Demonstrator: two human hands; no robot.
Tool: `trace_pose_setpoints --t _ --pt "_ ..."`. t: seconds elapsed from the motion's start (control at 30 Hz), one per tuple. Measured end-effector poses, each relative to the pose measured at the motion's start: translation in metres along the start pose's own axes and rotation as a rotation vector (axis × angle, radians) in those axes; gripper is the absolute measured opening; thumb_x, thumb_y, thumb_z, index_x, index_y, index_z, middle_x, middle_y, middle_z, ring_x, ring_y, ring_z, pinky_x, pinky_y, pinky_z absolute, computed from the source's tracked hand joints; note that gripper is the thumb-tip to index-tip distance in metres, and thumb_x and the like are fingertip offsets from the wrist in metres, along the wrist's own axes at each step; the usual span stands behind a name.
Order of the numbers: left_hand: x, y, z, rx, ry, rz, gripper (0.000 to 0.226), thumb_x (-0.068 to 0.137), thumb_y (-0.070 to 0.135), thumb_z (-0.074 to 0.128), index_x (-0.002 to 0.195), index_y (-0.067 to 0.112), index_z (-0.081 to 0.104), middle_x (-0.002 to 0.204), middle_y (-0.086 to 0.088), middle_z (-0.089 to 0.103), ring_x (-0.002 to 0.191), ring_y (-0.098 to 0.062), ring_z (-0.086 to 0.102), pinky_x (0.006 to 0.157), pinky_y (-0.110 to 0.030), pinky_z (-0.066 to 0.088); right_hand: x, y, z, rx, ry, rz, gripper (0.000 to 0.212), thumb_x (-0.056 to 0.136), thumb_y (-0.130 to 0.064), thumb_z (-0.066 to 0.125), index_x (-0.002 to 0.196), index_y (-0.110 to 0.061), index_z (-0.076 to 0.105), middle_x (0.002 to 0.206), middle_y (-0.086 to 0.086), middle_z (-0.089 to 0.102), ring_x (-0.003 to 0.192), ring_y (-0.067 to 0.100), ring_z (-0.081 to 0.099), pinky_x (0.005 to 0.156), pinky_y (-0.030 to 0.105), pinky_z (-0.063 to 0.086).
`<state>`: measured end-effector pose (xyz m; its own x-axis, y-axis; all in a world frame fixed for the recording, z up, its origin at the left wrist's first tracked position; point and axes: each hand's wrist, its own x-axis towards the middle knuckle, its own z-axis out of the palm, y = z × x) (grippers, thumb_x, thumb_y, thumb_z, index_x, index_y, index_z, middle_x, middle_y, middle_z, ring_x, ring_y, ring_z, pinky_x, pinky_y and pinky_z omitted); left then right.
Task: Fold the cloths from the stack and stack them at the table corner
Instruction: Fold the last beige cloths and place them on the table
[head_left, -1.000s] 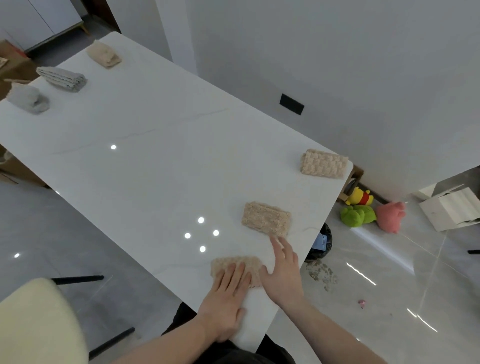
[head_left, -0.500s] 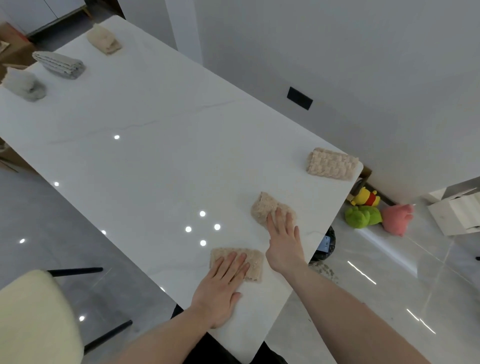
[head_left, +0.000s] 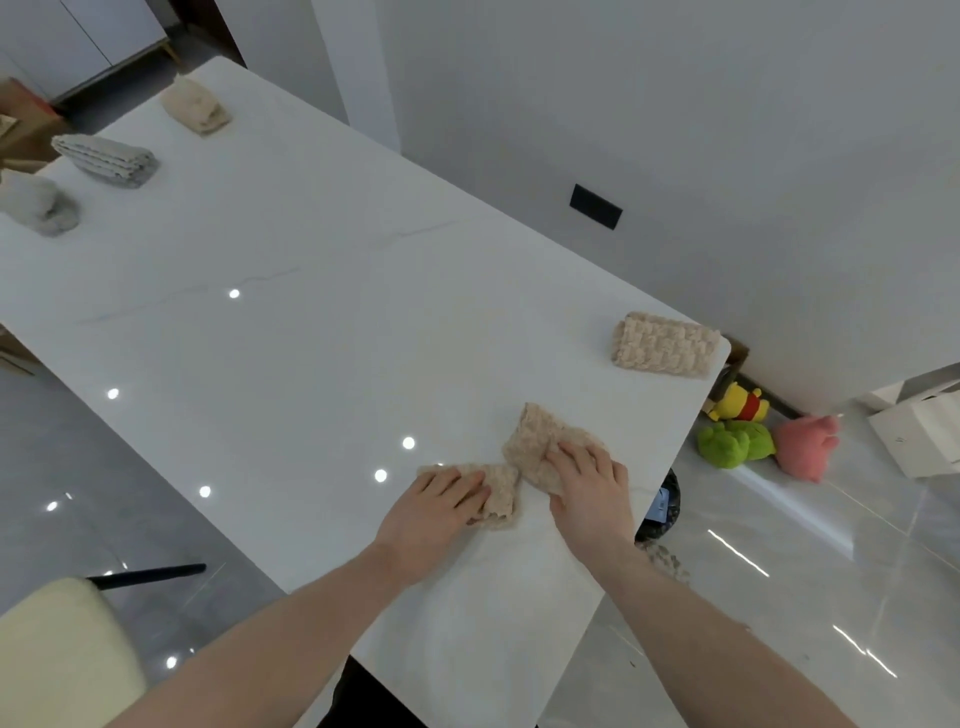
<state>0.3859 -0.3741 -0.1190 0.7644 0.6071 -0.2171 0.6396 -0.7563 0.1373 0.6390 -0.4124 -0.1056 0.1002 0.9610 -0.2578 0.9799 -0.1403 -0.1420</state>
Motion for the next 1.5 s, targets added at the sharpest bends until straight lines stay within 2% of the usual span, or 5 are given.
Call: trace_pose_setpoints --t 0.47,0.77,1.07,1.37,1.5 --pt "0.089 -0.081 -0.071 -0.210 0.437 -0.142 0.058 0.073 -0.009 0.081 0.122 0.020 0.076 0.128 0.011 0.072 0.098 -0.023 0.054 0.070 -0.037 0.058 0.067 0.001 -0.040 0.352 0.263 0.091 0.057 0.093 0.003 0.058 0.141 -0.027 0.062 0.144 -0.009 0.058 0.112 0.020 0.038 0.096 0.033 0.052" --pt "0.132 -0.094 -0.042 0.009 0.063 -0.173 0.074 0.088 0.002 0.040 0.161 0.006 0.028 0.169 -0.007 0.028 0.151 -0.029 0.035 0.122 -0.042 0.033 0.089 -0.016 -0.012 0.043 0.108 0.201 0.074 0.082 -0.005 0.068 0.152 -0.020 0.047 0.161 0.000 0.041 0.121 0.027 0.038 0.101 0.040 0.048" --pt "0.094 -0.045 -0.016 -0.191 -0.057 -0.277 0.090 0.091 0.032 0.040 0.164 0.012 -0.008 0.172 -0.009 -0.015 0.160 -0.030 -0.002 0.129 -0.051 0.010 0.050 -0.047 0.005 0.273 0.043 0.269 0.080 0.093 0.000 0.053 0.163 -0.022 0.021 0.172 -0.011 0.001 0.146 0.026 0.018 0.114 0.029 0.039" --pt "0.128 -0.054 -0.029 -0.196 -0.173 -0.287 0.092 0.096 0.048 0.030 0.159 0.010 -0.025 0.164 -0.008 -0.039 0.153 -0.029 -0.034 0.127 -0.054 -0.010 0.072 -0.046 0.017 0.121 0.137 0.192 0.079 0.080 -0.008 0.073 0.152 -0.002 0.043 0.165 0.009 0.029 0.150 0.029 0.031 0.121 0.036 0.017" --pt "0.141 -0.064 -0.024 -0.212 -0.130 -0.265 0.092 0.093 0.047 0.026 0.158 0.012 -0.028 0.162 -0.005 -0.043 0.150 -0.025 -0.040 0.126 -0.053 -0.014 0.097 -0.041 0.007 0.157 0.323 0.182 0.068 0.076 -0.007 0.082 0.140 0.001 0.058 0.149 0.016 0.054 0.138 0.028 0.033 0.114 0.045 0.037"
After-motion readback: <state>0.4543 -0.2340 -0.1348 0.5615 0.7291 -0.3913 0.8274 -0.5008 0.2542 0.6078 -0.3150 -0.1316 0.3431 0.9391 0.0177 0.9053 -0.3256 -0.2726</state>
